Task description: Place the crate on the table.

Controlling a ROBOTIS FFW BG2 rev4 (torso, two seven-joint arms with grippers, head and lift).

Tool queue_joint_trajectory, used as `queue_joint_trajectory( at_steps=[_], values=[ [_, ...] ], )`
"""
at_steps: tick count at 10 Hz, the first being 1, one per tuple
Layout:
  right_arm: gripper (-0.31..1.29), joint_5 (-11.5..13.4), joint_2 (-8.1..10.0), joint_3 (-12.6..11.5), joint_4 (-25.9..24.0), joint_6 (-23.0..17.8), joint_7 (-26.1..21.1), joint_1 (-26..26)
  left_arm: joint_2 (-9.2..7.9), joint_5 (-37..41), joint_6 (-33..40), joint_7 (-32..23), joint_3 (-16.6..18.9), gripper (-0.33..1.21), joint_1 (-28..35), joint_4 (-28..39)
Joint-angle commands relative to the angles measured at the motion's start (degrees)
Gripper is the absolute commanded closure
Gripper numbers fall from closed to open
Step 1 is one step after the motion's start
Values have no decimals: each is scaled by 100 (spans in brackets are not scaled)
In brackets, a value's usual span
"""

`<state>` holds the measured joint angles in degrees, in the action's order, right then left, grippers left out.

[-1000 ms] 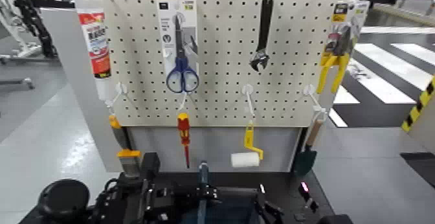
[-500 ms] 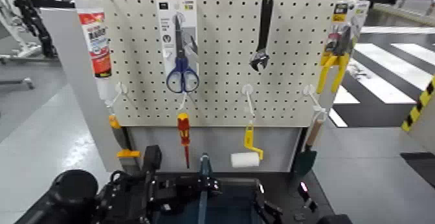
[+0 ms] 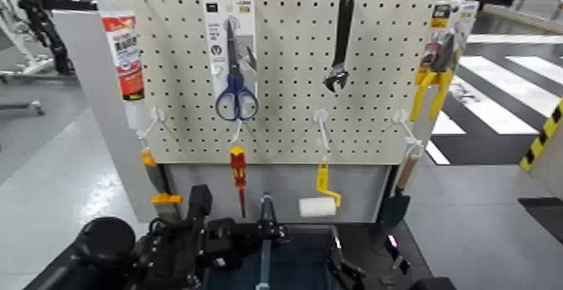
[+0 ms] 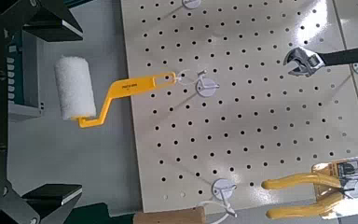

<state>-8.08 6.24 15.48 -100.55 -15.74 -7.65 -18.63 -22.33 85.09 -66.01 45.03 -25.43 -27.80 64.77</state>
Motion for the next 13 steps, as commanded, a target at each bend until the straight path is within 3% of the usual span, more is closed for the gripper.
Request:
queue_joint_trajectory(
  at_steps=[1,13],
  values=[
    [15,0,0,7,0,-17,0,0,35,-1,150,164,-93,119,2,-149],
    [15,-62,0,7,70,-140,0,18,53,-18,308,498,-375,111,-112,-668]
  ],
)
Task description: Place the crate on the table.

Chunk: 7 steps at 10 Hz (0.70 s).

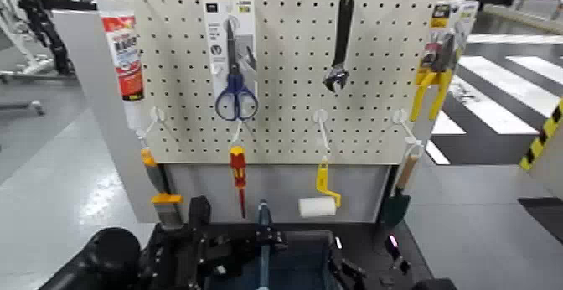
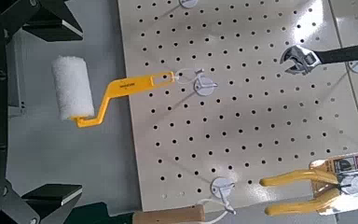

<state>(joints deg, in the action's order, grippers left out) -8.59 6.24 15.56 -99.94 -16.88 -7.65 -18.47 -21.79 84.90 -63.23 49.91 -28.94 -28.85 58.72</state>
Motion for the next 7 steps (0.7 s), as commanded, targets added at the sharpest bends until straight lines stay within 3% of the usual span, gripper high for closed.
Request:
queue_joint_trajectory(
  at_steps=[1,7],
  values=[
    [15,-11,0,0,27,-52,0,2,8,0,57,27,-32,111,-15,-106],
    [15,-20,9,0,45,-96,9,11,17,0,180,142,-103,104,-68,-291]
  ],
)
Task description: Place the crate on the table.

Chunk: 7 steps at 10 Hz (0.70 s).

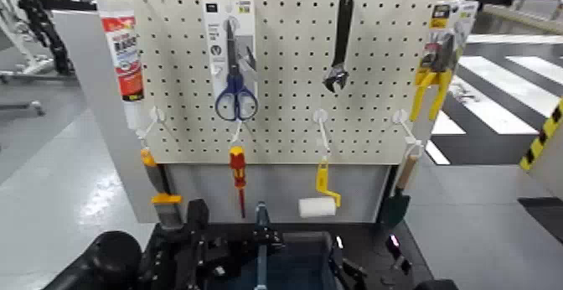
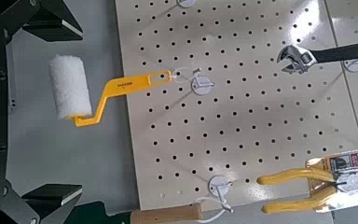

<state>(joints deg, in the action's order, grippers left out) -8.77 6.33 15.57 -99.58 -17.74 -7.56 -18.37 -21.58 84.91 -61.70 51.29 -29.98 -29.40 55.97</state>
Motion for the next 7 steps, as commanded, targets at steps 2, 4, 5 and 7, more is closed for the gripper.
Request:
queue_joint_trajectory(
  at_steps=[2,4,5,7],
  values=[
    [15,-11,-9,-1,0,-11,-9,-9,-4,0,88,4,9,55,-22,63],
    [15,-28,-9,-10,-9,-11,-9,-27,22,-176,185,-31,115,11,57,282],
    [15,-28,-9,-10,-9,-11,-9,-35,40,-378,211,-57,255,11,128,458],
    [15,-37,-9,-10,-9,-11,-9,-35,40,-747,176,-558,756,13,383,994]
  ],
)
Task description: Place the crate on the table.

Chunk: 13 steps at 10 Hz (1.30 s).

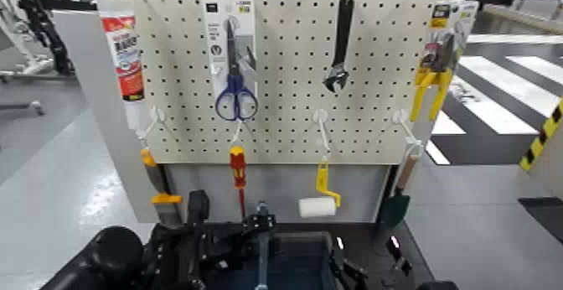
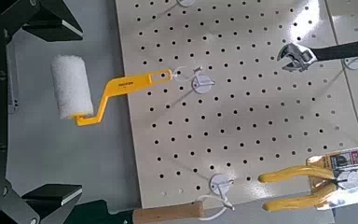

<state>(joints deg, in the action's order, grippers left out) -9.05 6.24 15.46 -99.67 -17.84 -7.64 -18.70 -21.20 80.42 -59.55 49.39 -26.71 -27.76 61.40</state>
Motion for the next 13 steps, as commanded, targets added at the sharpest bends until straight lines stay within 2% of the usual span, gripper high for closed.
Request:
queue_joint_trajectory(
  at_steps=[1,3,5,7,9,10,11,13],
  values=[
    [15,-18,0,-8,0,0,8,-2,11,-378,-101,-1046,904,13,526,944],
    [15,-27,9,-8,0,18,0,-11,55,-501,-136,-2039,1546,13,1010,1867],
    [15,-27,9,-8,-27,53,0,-19,117,-1169,-119,-2777,2161,13,1493,3124],
    [15,-9,9,-26,-71,123,0,-37,222,-2092,-101,-3032,2433,13,1906,4055],
    [15,9,9,-43,-106,149,0,-46,266,-2760,215,-3392,2504,13,2442,4583],
    [15,17,9,-52,-106,158,0,-55,301,-3208,637,-3665,2521,13,2767,4873],
    [15,17,9,-61,-115,167,0,-63,345,-3753,1639,-3920,2398,13,3180,5075],
    [15,35,27,-79,-141,185,0,-72,609,-5317,3573,-3972,2152,13,3796,5040]
  ],
)
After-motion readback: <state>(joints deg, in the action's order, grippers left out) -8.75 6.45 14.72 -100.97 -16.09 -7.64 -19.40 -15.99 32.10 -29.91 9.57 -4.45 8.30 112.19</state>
